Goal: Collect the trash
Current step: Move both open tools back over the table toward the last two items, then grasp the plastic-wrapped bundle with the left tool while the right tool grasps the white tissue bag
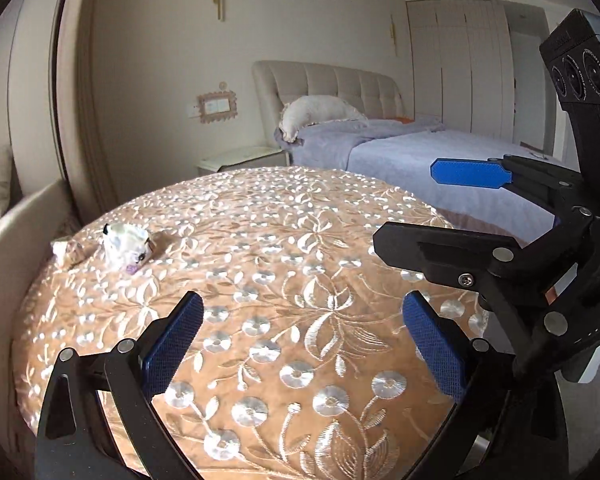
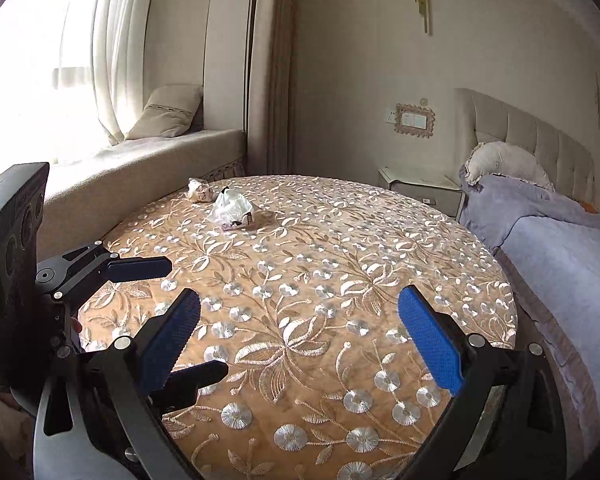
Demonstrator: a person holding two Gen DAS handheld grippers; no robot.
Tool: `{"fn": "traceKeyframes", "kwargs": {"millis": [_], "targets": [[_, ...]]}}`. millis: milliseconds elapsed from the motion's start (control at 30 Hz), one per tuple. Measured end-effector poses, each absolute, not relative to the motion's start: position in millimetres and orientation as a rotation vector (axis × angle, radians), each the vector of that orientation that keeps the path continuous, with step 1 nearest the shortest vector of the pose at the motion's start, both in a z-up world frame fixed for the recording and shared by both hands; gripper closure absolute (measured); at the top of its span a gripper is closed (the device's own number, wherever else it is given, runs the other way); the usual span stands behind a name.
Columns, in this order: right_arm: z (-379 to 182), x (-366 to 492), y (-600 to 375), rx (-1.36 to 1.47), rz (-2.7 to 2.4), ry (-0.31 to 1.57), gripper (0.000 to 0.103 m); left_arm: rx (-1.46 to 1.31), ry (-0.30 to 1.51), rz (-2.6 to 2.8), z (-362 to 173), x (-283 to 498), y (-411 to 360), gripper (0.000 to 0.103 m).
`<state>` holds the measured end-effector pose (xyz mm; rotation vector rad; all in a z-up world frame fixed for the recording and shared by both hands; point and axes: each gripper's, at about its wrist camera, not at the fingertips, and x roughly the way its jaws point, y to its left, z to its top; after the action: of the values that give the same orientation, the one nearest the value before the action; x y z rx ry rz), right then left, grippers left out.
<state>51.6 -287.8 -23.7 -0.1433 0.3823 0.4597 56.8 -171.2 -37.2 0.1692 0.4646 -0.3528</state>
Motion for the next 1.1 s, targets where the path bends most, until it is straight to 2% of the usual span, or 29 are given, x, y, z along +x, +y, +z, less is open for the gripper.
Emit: {"fn": "traceKeyframes", "kwargs": {"millis": [567,900,1100], "targets": [[-22,170,-146,-0.168,0.717,0.458,0.004,-0.021,0.482,0.001,-18,140,14,0.005],[-43,236,-82,-0.226,0.722,0.522,0.004,-0.098,0.515,0.083,-24,217,86,0.005],[-52,260,-67,-0.261,0.72,0.537,0.004,-0.078,0.552,0.098,-30,250,95,0.005]]}}
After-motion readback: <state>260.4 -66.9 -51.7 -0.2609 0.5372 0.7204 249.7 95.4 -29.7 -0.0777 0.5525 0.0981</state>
